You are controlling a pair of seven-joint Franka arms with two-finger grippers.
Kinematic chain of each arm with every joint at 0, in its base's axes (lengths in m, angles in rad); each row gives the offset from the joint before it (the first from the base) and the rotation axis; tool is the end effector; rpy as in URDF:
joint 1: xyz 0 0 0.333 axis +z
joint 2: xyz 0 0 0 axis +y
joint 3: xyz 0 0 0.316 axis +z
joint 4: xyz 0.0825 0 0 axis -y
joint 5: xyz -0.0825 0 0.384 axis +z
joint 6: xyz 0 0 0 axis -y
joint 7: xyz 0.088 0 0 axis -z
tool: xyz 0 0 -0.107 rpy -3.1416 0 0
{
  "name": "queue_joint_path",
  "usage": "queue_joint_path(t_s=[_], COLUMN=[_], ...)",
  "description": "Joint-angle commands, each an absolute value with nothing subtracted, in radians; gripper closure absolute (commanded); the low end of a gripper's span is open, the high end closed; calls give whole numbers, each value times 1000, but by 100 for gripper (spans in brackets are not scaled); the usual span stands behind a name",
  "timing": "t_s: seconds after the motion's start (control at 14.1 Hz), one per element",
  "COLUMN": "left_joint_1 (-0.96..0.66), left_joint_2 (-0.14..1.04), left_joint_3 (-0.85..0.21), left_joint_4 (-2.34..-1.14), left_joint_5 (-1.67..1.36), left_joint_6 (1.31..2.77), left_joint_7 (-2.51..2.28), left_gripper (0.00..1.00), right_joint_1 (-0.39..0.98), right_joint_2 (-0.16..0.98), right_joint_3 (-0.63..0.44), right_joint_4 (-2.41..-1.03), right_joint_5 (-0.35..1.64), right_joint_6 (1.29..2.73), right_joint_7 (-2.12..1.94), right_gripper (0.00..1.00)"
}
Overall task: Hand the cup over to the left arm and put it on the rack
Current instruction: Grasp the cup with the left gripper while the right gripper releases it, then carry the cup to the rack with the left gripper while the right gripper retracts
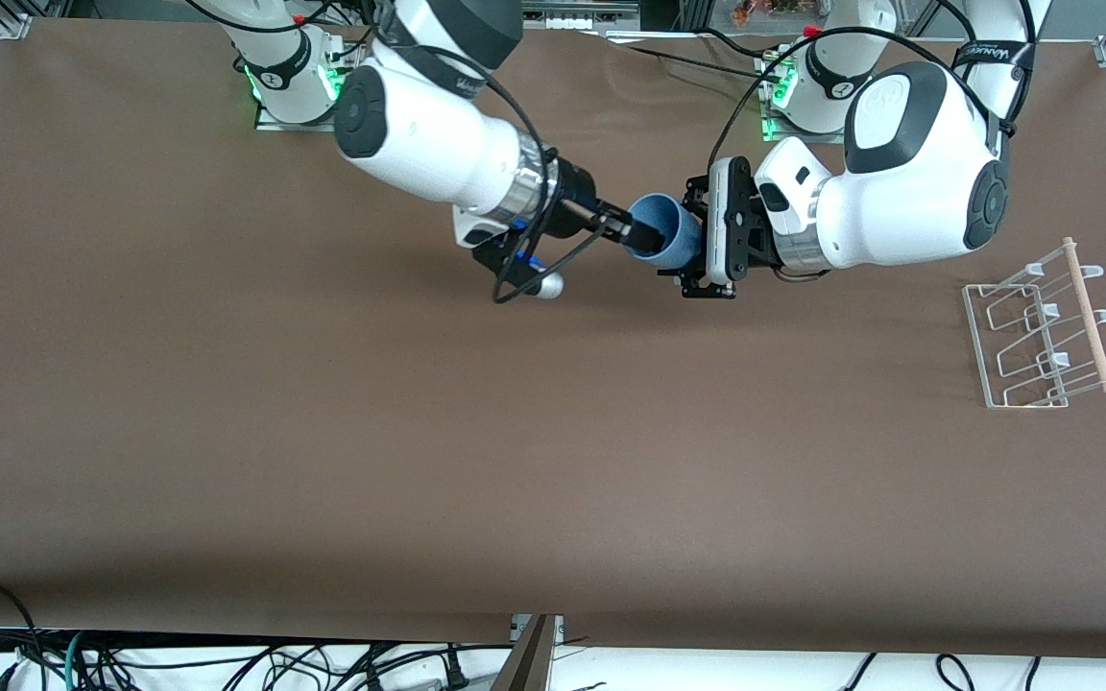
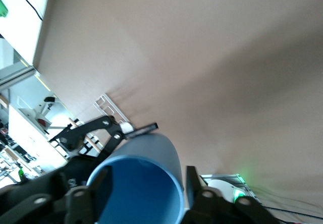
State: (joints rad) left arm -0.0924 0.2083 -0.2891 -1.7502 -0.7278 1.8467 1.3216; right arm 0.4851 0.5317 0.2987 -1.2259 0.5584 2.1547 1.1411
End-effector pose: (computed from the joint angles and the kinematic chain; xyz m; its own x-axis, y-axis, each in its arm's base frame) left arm 0.5555 -0.2671 0.4667 0.2079 -0.7751 0.5966 -0.9421 0.0054 0.3352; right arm 0.5525 0.4983 0.5304 0.7806 -0.4119 -0.4701 -0.6219 -0.5874 -0.5179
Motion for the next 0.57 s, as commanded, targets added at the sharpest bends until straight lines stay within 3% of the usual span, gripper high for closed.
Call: queue_joint_path(t_s=[0.0,0.21,0.5], left_joint_1=[-83,-69,-19], left_joint_2=[206,204,204], left_joint_3=[-293,-284,-284], left_joint_4=[-1758,-1752,-1743], left_joint_5=[-744,-714,-614], left_joint_6=[1844,1804,1740], left_joint_7=[1356,1350,1341], left_gripper=[100,100,100], right_joint_1=[401,312,299], right_joint_2=[459,370,212], right_joint_3=[305,292,48], right_joint_4=[-1221,-1221,-1223], right_joint_5=[571,558,577], right_joint_6=[2097,1979,1630], right_joint_7=[1132,1126,906], right_gripper=[1,1,1])
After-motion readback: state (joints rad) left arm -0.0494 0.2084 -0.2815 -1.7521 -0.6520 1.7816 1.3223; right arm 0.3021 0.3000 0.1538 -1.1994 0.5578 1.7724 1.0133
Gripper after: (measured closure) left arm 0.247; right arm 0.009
